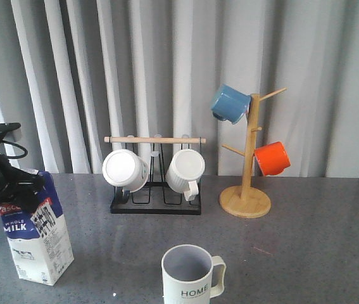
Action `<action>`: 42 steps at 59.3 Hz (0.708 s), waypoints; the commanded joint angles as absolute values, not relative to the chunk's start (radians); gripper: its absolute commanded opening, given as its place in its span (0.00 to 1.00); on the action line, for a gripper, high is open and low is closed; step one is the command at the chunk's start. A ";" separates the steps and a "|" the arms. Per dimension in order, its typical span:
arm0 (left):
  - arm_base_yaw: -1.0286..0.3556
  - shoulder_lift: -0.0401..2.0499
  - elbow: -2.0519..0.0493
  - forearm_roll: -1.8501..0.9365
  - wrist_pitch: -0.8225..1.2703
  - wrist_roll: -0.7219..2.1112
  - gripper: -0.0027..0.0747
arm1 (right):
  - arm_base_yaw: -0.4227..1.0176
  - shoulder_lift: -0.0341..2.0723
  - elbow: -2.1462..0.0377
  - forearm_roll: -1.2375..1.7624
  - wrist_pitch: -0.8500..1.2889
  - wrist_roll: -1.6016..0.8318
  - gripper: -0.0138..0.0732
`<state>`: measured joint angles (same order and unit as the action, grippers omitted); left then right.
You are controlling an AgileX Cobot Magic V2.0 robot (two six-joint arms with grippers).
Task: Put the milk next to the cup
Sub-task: 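Lift the milk carton with the left gripper and carry it toward the mug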
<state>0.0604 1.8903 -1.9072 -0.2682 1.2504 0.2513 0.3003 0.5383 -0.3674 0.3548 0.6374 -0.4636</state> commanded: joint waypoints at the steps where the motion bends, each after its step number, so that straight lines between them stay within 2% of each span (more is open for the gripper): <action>1: 0.056 1.835 -1.938 -0.348 1.201 0.240 0.09 | 0.297 0.538 -0.392 0.362 0.585 -0.466 0.15; 7: 0.056 1.824 -1.939 -0.434 1.196 0.247 0.02 | 0.297 0.538 -0.392 0.362 0.585 -0.466 0.15; 30: 0.043 1.703 -1.939 -0.975 1.139 0.469 0.02 | 0.297 0.538 -0.392 0.363 0.585 -0.466 0.15; 42: -0.044 1.670 -1.939 -0.965 1.105 0.484 0.02 | 0.297 0.538 -0.392 0.365 0.585 -0.466 0.15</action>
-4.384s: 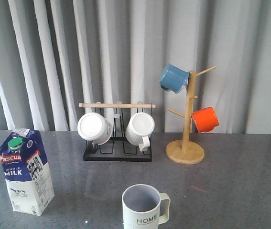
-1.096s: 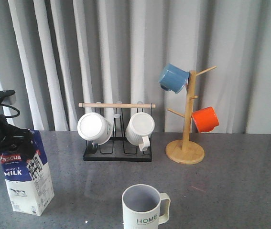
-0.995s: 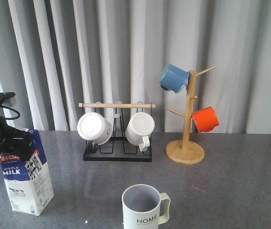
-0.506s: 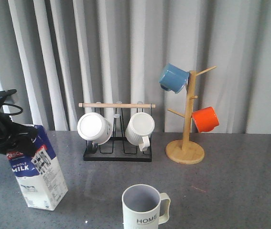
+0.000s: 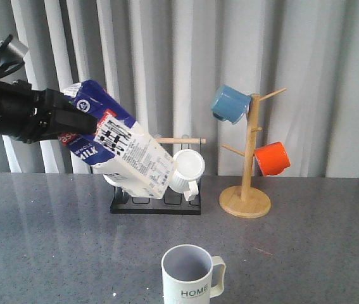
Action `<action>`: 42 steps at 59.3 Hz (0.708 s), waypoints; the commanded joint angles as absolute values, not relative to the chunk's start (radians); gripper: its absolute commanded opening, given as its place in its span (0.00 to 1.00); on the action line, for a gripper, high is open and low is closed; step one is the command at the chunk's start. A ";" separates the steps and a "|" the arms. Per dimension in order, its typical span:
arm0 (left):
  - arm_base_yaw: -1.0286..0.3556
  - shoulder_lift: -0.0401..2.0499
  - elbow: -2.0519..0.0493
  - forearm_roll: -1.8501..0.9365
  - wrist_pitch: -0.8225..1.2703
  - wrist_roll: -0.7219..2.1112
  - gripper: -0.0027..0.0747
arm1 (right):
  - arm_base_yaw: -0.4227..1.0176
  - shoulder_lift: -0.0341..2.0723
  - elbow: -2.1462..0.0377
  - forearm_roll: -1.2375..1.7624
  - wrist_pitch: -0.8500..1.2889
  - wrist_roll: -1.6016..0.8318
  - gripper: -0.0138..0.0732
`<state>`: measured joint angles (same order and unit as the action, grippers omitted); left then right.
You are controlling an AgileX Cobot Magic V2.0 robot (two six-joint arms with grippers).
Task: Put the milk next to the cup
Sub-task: 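Lift the milk carton with the left gripper and carry it toward the mug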
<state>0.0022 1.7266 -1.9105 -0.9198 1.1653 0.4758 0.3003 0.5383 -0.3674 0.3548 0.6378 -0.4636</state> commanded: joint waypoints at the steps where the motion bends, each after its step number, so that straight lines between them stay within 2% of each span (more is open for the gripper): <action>1: -0.053 1.670 -1.939 -0.950 1.104 0.482 0.02 | 0.297 0.538 -0.392 0.365 0.585 -0.466 0.15; 12: -0.132 1.670 -1.939 -0.758 1.094 0.414 0.02 | 0.297 0.538 -0.392 0.371 0.592 -0.465 0.15; 26: -0.153 1.672 -1.938 -0.457 1.102 0.254 0.02 | 0.297 0.538 -0.392 0.389 0.591 -0.465 0.15; 42: -0.154 1.686 -1.938 -0.455 1.138 0.215 0.02 | 0.297 0.538 -0.392 0.389 0.591 -0.465 0.15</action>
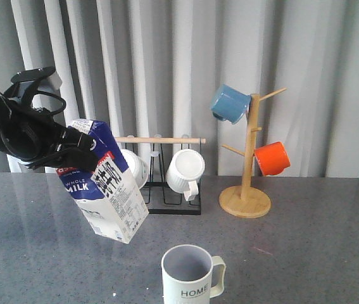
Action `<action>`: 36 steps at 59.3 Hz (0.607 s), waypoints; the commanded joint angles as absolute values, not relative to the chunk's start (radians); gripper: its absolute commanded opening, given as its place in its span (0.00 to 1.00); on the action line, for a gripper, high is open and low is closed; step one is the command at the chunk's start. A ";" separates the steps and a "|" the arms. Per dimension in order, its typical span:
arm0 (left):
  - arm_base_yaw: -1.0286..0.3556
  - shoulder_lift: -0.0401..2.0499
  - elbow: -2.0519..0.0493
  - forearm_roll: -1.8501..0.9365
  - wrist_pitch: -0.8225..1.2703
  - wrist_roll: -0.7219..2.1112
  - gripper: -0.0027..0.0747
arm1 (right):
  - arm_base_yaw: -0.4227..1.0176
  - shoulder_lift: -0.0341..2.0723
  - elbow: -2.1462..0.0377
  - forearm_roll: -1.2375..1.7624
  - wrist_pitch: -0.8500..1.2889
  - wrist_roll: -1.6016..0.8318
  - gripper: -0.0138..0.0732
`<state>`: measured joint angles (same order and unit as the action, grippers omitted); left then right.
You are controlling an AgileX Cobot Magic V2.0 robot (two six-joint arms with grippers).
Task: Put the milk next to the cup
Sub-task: 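Lift the milk carton with the left gripper and carry it toward the mug, then lower the milk carton beside the HOME mug with the left gripper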
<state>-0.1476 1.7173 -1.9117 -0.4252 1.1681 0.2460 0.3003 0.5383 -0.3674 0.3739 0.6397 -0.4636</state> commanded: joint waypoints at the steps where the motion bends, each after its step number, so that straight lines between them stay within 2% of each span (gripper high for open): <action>1: -0.154 1.689 -1.938 -0.455 1.142 0.215 0.02 | 0.297 0.538 -0.392 0.389 0.591 -0.465 0.15; 36: -0.204 1.829 -1.938 -0.477 1.215 0.206 0.02 | 0.297 0.538 -0.392 0.389 0.596 -0.465 0.15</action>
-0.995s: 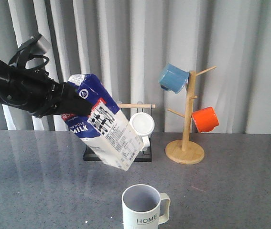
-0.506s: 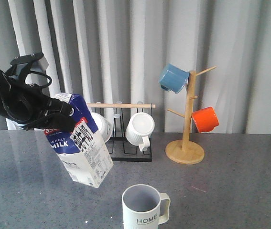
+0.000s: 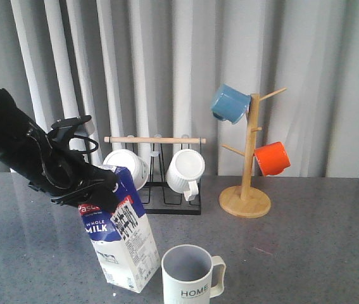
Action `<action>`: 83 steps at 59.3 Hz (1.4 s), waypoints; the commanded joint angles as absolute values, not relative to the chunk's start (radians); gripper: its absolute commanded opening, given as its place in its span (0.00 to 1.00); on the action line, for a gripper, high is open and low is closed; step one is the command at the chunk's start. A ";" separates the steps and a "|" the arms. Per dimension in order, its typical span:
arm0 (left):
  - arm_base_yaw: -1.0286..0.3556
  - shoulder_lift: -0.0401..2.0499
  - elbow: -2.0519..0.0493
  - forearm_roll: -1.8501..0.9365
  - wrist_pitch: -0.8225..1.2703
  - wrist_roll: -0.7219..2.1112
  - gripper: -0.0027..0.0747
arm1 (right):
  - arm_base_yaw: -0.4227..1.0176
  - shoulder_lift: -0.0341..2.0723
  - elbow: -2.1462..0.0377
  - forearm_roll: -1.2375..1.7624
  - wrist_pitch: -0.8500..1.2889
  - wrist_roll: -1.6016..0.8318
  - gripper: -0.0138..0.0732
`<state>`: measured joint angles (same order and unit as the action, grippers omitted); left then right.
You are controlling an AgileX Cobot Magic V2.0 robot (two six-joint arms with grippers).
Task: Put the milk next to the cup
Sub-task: 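Lower the milk carton beside the HOME mug with the left gripper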
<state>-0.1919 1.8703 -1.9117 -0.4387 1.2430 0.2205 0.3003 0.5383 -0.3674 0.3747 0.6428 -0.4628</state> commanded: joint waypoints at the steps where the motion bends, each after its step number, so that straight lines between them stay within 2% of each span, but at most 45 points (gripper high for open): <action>1: -0.203 1.832 -1.938 -0.475 1.217 0.202 0.02 | 0.297 0.538 -0.392 0.389 0.596 -0.465 0.15; 34: -0.213 1.850 -1.938 -0.409 1.253 0.164 0.03 | 0.297 0.538 -0.392 0.389 0.596 -0.465 0.15; 48: -0.213 1.850 -1.938 -0.416 1.253 0.164 0.08 | 0.297 0.538 -0.392 0.389 0.595 -0.465 0.15; 56: -0.213 1.850 -1.938 -0.443 1.253 0.164 0.16 | 0.297 0.538 -0.392 0.389 0.596 -0.465 0.15; 83: -0.213 1.850 -1.938 -0.443 1.253 0.161 0.63 | 0.297 0.538 -0.392 0.388 0.596 -0.466 0.15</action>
